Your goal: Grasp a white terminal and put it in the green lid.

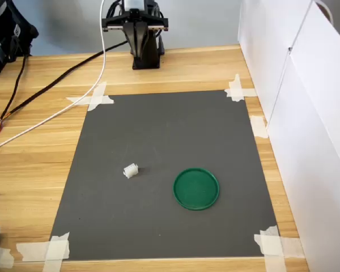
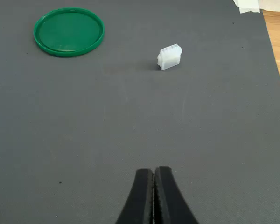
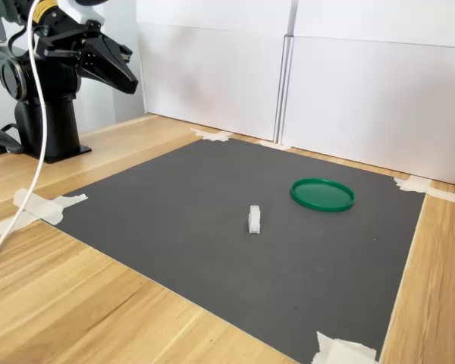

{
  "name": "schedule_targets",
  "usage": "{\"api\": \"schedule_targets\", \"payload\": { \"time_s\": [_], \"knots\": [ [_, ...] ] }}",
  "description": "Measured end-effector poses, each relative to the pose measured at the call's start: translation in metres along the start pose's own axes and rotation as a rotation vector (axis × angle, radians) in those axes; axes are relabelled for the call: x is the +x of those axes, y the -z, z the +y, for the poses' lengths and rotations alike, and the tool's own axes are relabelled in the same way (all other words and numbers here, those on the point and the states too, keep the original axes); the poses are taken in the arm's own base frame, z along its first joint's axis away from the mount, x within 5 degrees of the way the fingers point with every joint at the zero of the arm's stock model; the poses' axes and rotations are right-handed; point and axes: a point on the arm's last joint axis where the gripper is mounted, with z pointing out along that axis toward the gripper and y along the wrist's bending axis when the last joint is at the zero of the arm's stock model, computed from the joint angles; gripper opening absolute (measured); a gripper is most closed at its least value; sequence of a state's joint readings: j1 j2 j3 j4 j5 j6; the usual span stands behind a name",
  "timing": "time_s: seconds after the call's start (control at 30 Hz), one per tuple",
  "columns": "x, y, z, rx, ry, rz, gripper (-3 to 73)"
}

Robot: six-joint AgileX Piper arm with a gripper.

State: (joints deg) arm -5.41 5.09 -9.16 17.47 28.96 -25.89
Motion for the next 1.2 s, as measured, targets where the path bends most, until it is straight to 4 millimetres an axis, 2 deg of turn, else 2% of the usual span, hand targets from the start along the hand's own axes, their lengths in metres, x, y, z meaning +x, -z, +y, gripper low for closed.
{"api": "schedule_targets", "payload": {
  "time_s": [0.53, 0.77, 0.9, 1.03, 1.2],
  "knots": [
    [0.0, 0.0, 0.0, 0.0, 0.0, 0.0, -2.2],
    [0.0, -0.007, -0.001, -0.011, -0.011, 0.062, -2.2],
    [-0.014, -0.012, -0.005, -0.016, -0.011, 0.101, -2.2],
    [-0.038, -0.019, -0.011, -0.009, 0.009, 0.131, -2.2],
    [-0.069, -0.044, -0.023, -0.006, 0.043, 0.218, -2.2]
  ]
}}
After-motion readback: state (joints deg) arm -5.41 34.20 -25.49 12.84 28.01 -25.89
